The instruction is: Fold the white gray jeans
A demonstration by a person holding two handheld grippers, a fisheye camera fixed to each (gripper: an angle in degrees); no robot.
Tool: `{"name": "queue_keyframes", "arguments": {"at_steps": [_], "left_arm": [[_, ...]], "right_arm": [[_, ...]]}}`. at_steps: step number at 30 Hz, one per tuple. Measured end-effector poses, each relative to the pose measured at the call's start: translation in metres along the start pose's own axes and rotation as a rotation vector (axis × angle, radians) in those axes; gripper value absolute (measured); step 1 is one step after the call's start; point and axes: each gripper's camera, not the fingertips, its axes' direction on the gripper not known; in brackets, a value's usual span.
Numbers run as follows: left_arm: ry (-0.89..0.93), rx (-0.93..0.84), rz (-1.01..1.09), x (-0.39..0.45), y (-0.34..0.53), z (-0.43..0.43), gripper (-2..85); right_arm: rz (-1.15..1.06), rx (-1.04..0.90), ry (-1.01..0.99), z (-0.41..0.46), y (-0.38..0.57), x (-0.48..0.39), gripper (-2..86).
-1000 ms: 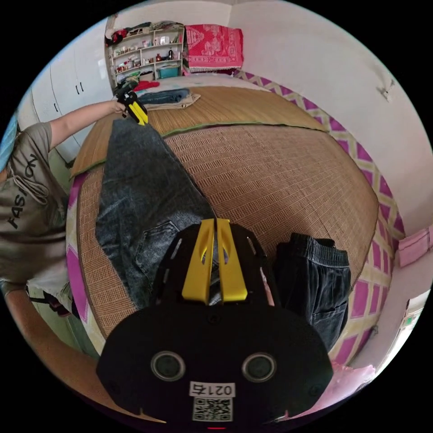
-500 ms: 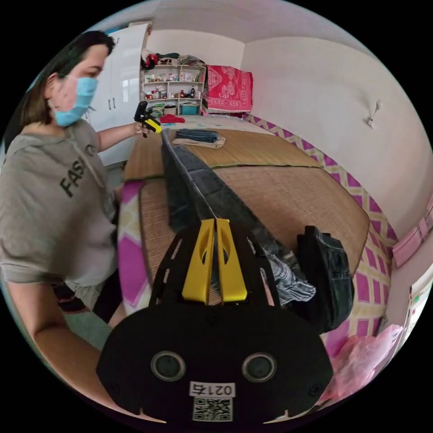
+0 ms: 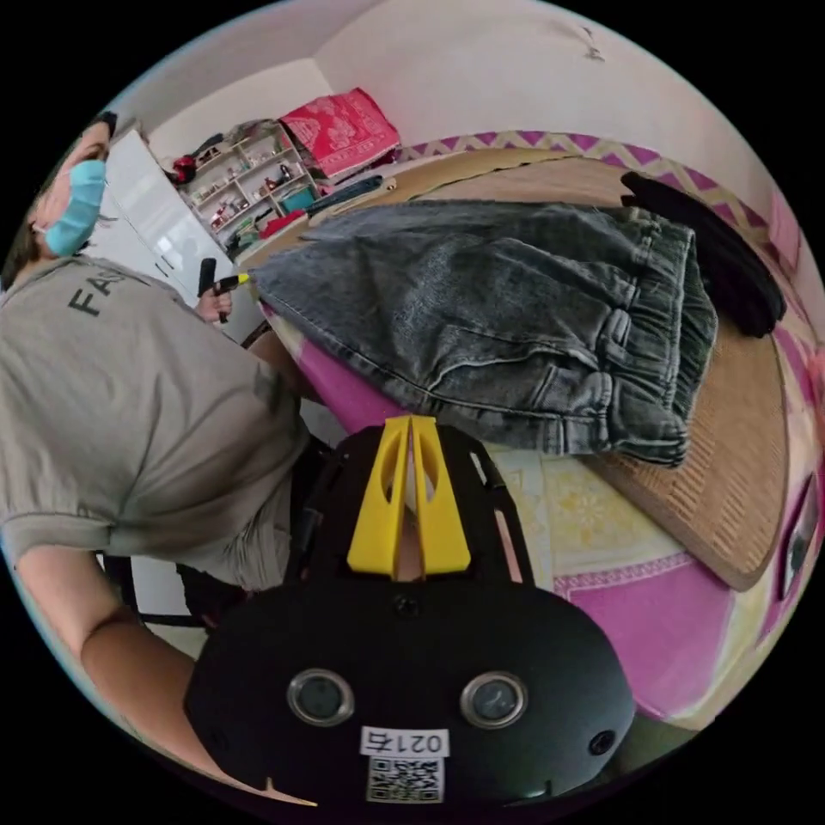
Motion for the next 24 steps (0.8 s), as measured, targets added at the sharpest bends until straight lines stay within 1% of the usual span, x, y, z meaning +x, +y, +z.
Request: {"name": "queue_keyframes", "arguments": {"at_steps": [1, 2, 3, 4, 5, 6, 7, 9, 10, 11, 12, 15, 18, 21, 23, 24], "left_arm": [[-0.057, 0.045, 0.010, 0.007, -0.009, -0.028, -1.0], [-0.096, 0.061, 0.014, 0.009, -0.014, -0.041, -1.0], [-0.206, 0.081, 0.003, 0.010, -0.025, -0.062, -1.0], [-0.332, 0.059, -0.037, 0.004, -0.036, -0.071, -1.0], [-0.379, 0.032, -0.054, -0.001, -0.042, -0.073, -1.0], [-0.448, -0.041, -0.109, -0.019, -0.054, -0.069, -1.0], [-0.487, -0.122, -0.163, -0.041, -0.062, -0.059, -1.0], [-0.509, -0.226, -0.235, -0.072, -0.067, -0.045, -1.0], [-0.492, -0.151, -0.264, -0.083, -0.071, -0.055, -1.0], [-0.502, -0.172, -0.294, -0.091, -0.073, -0.056, -0.9], [-0.480, -0.183, -0.322, -0.102, -0.079, -0.060, -0.9], [-0.551, -0.239, -0.277, -0.114, -0.094, -0.063, -0.9], [-0.545, -0.273, -0.288, -0.130, -0.102, -0.070, -0.9], [-0.527, -0.244, -0.295, -0.134, -0.090, -0.084, -0.9], [-0.562, -0.180, -0.303, -0.124, -0.073, -0.099, -0.9], [-0.544, -0.105, -0.308, -0.114, -0.059, -0.114, -0.9]], "right_arm": [[-0.038, 0.046, -0.015, -0.024, 0.006, -0.007, -0.4], [-0.037, 0.142, -0.006, -0.051, 0.011, -0.008, 0.3], [-0.023, 0.195, 0.011, -0.063, 0.013, -0.006, 0.8], [0.017, 0.274, 0.065, -0.079, 0.013, 0.000, 2.0], [0.069, 0.296, 0.142, -0.083, 0.008, 0.009, 3.6], [0.108, 0.290, 0.187, -0.082, 0.004, 0.016, 3.6], [0.187, 0.245, 0.267, -0.071, -0.005, 0.034, 3.7], [0.269, 0.178, 0.321, -0.045, -0.014, 0.062, 1.7], [0.347, 0.088, 0.365, -0.022, -0.015, 0.083, 0.5], [0.338, 0.017, 0.370, -0.003, -0.011, 0.094, -0.3], [0.318, 0.055, 0.374, -0.005, -0.005, 0.093, -0.5], [0.343, 0.057, 0.340, -0.007, 0.014, 0.096, -0.9], [0.391, 0.078, 0.351, -0.007, 0.034, 0.088, -0.9], [0.482, 0.172, 0.316, -0.029, 0.071, 0.078, -0.6], [0.615, 0.371, 0.243, -0.066, 0.127, 0.069, 0.4], [0.649, 0.409, 0.218, -0.072, 0.141, 0.066, 1.0]]}}
